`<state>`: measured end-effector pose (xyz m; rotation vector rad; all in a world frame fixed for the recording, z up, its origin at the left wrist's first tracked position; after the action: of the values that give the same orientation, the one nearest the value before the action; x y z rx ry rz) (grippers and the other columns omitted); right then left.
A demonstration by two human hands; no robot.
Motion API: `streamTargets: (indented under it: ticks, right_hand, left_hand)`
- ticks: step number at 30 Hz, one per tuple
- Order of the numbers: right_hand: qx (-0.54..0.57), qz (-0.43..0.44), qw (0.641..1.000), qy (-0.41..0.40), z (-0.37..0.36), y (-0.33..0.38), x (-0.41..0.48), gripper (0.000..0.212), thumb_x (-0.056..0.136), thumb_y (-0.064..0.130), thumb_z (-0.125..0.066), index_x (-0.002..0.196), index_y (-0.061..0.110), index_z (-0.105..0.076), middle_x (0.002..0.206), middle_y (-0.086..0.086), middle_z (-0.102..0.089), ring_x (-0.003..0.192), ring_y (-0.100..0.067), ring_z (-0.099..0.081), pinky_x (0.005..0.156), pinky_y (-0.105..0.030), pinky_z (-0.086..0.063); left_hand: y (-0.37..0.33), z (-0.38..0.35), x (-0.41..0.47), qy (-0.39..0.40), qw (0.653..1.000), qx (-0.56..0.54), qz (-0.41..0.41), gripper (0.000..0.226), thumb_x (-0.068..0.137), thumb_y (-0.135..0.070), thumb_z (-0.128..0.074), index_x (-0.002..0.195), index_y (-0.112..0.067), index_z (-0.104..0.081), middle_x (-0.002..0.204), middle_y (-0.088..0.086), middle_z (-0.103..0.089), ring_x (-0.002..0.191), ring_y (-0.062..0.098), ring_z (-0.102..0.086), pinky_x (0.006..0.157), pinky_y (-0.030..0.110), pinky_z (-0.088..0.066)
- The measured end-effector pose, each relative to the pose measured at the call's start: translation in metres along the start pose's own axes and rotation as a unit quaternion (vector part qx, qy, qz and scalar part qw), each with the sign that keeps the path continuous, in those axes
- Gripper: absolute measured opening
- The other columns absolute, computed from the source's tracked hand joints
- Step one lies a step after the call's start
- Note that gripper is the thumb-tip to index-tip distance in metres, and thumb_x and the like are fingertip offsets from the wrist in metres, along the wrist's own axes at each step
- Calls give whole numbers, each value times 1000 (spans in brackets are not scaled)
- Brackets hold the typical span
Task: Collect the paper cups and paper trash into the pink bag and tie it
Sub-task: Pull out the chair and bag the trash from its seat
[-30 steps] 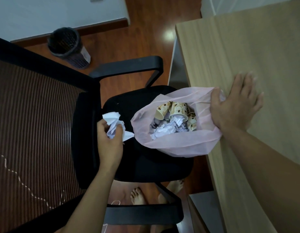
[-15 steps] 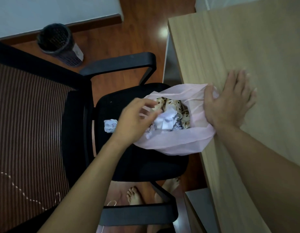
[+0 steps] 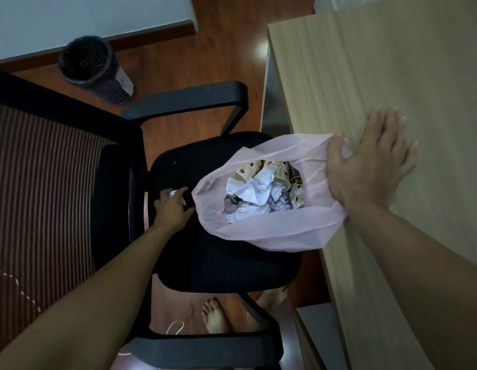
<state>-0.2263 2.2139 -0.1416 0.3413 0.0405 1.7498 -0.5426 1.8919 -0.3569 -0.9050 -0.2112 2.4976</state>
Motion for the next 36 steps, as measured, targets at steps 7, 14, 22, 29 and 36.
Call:
streamTargets:
  ticks: [7,14,22,29,36]
  right_hand:
    - [0,2,1000,0,0,1,1,82,101,61,-45,170,17,-34,181,-8,-26,168,-27,-21,134,-60,-12]
    - [-1,0,1000,6,2,2,0,82,102,61,-46,170,17,-32,181,-9,-25,168,-28,-20,134,-61,-12]
    - [0,-1,1000,12,0,1,0,80,103,61,-45,169,17,-34,181,-9,-25,168,-27,-20,134,-60,-11]
    - [10,-2,1000,7,-1,-1,0,80,102,59,-48,168,17,-35,181,-8,-25,168,-27,-21,134,-60,-12]
    - [35,0,999,2,1,-2,1,76,102,59,-50,164,17,-39,179,-8,-29,167,-26,-22,134,-60,-12]
  left_hand:
    - [-32,39,-20,-101,942,-320,14,44,93,-27,-79,133,-28,-60,118,0,-69,95,11,-74,85,31,-63]
    - [-140,148,-106,-100,819,-549,-135,57,97,-27,-77,140,-10,-45,133,8,-72,115,28,-75,88,36,-64]
    - [-232,97,-162,54,904,-278,-322,67,81,-36,-94,132,-28,-52,147,-15,-57,134,9,-61,108,34,-56]
    - [-218,104,-149,-179,932,-80,-304,94,78,-79,-77,155,-33,-49,177,-2,-14,166,24,-3,127,56,-20]
    - [-135,81,-96,-86,987,-130,-34,52,99,-66,-62,127,-22,-65,111,5,-75,104,21,-70,88,43,-55]
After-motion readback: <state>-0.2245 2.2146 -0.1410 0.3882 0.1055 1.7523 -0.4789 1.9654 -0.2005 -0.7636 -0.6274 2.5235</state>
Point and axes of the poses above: each hand's wrist, its own x-axis towards the middle knuckle, its own z-axis out of the back of the hand, y = z × x, the point moved 8 cm from there along x, towards the middle knuckle
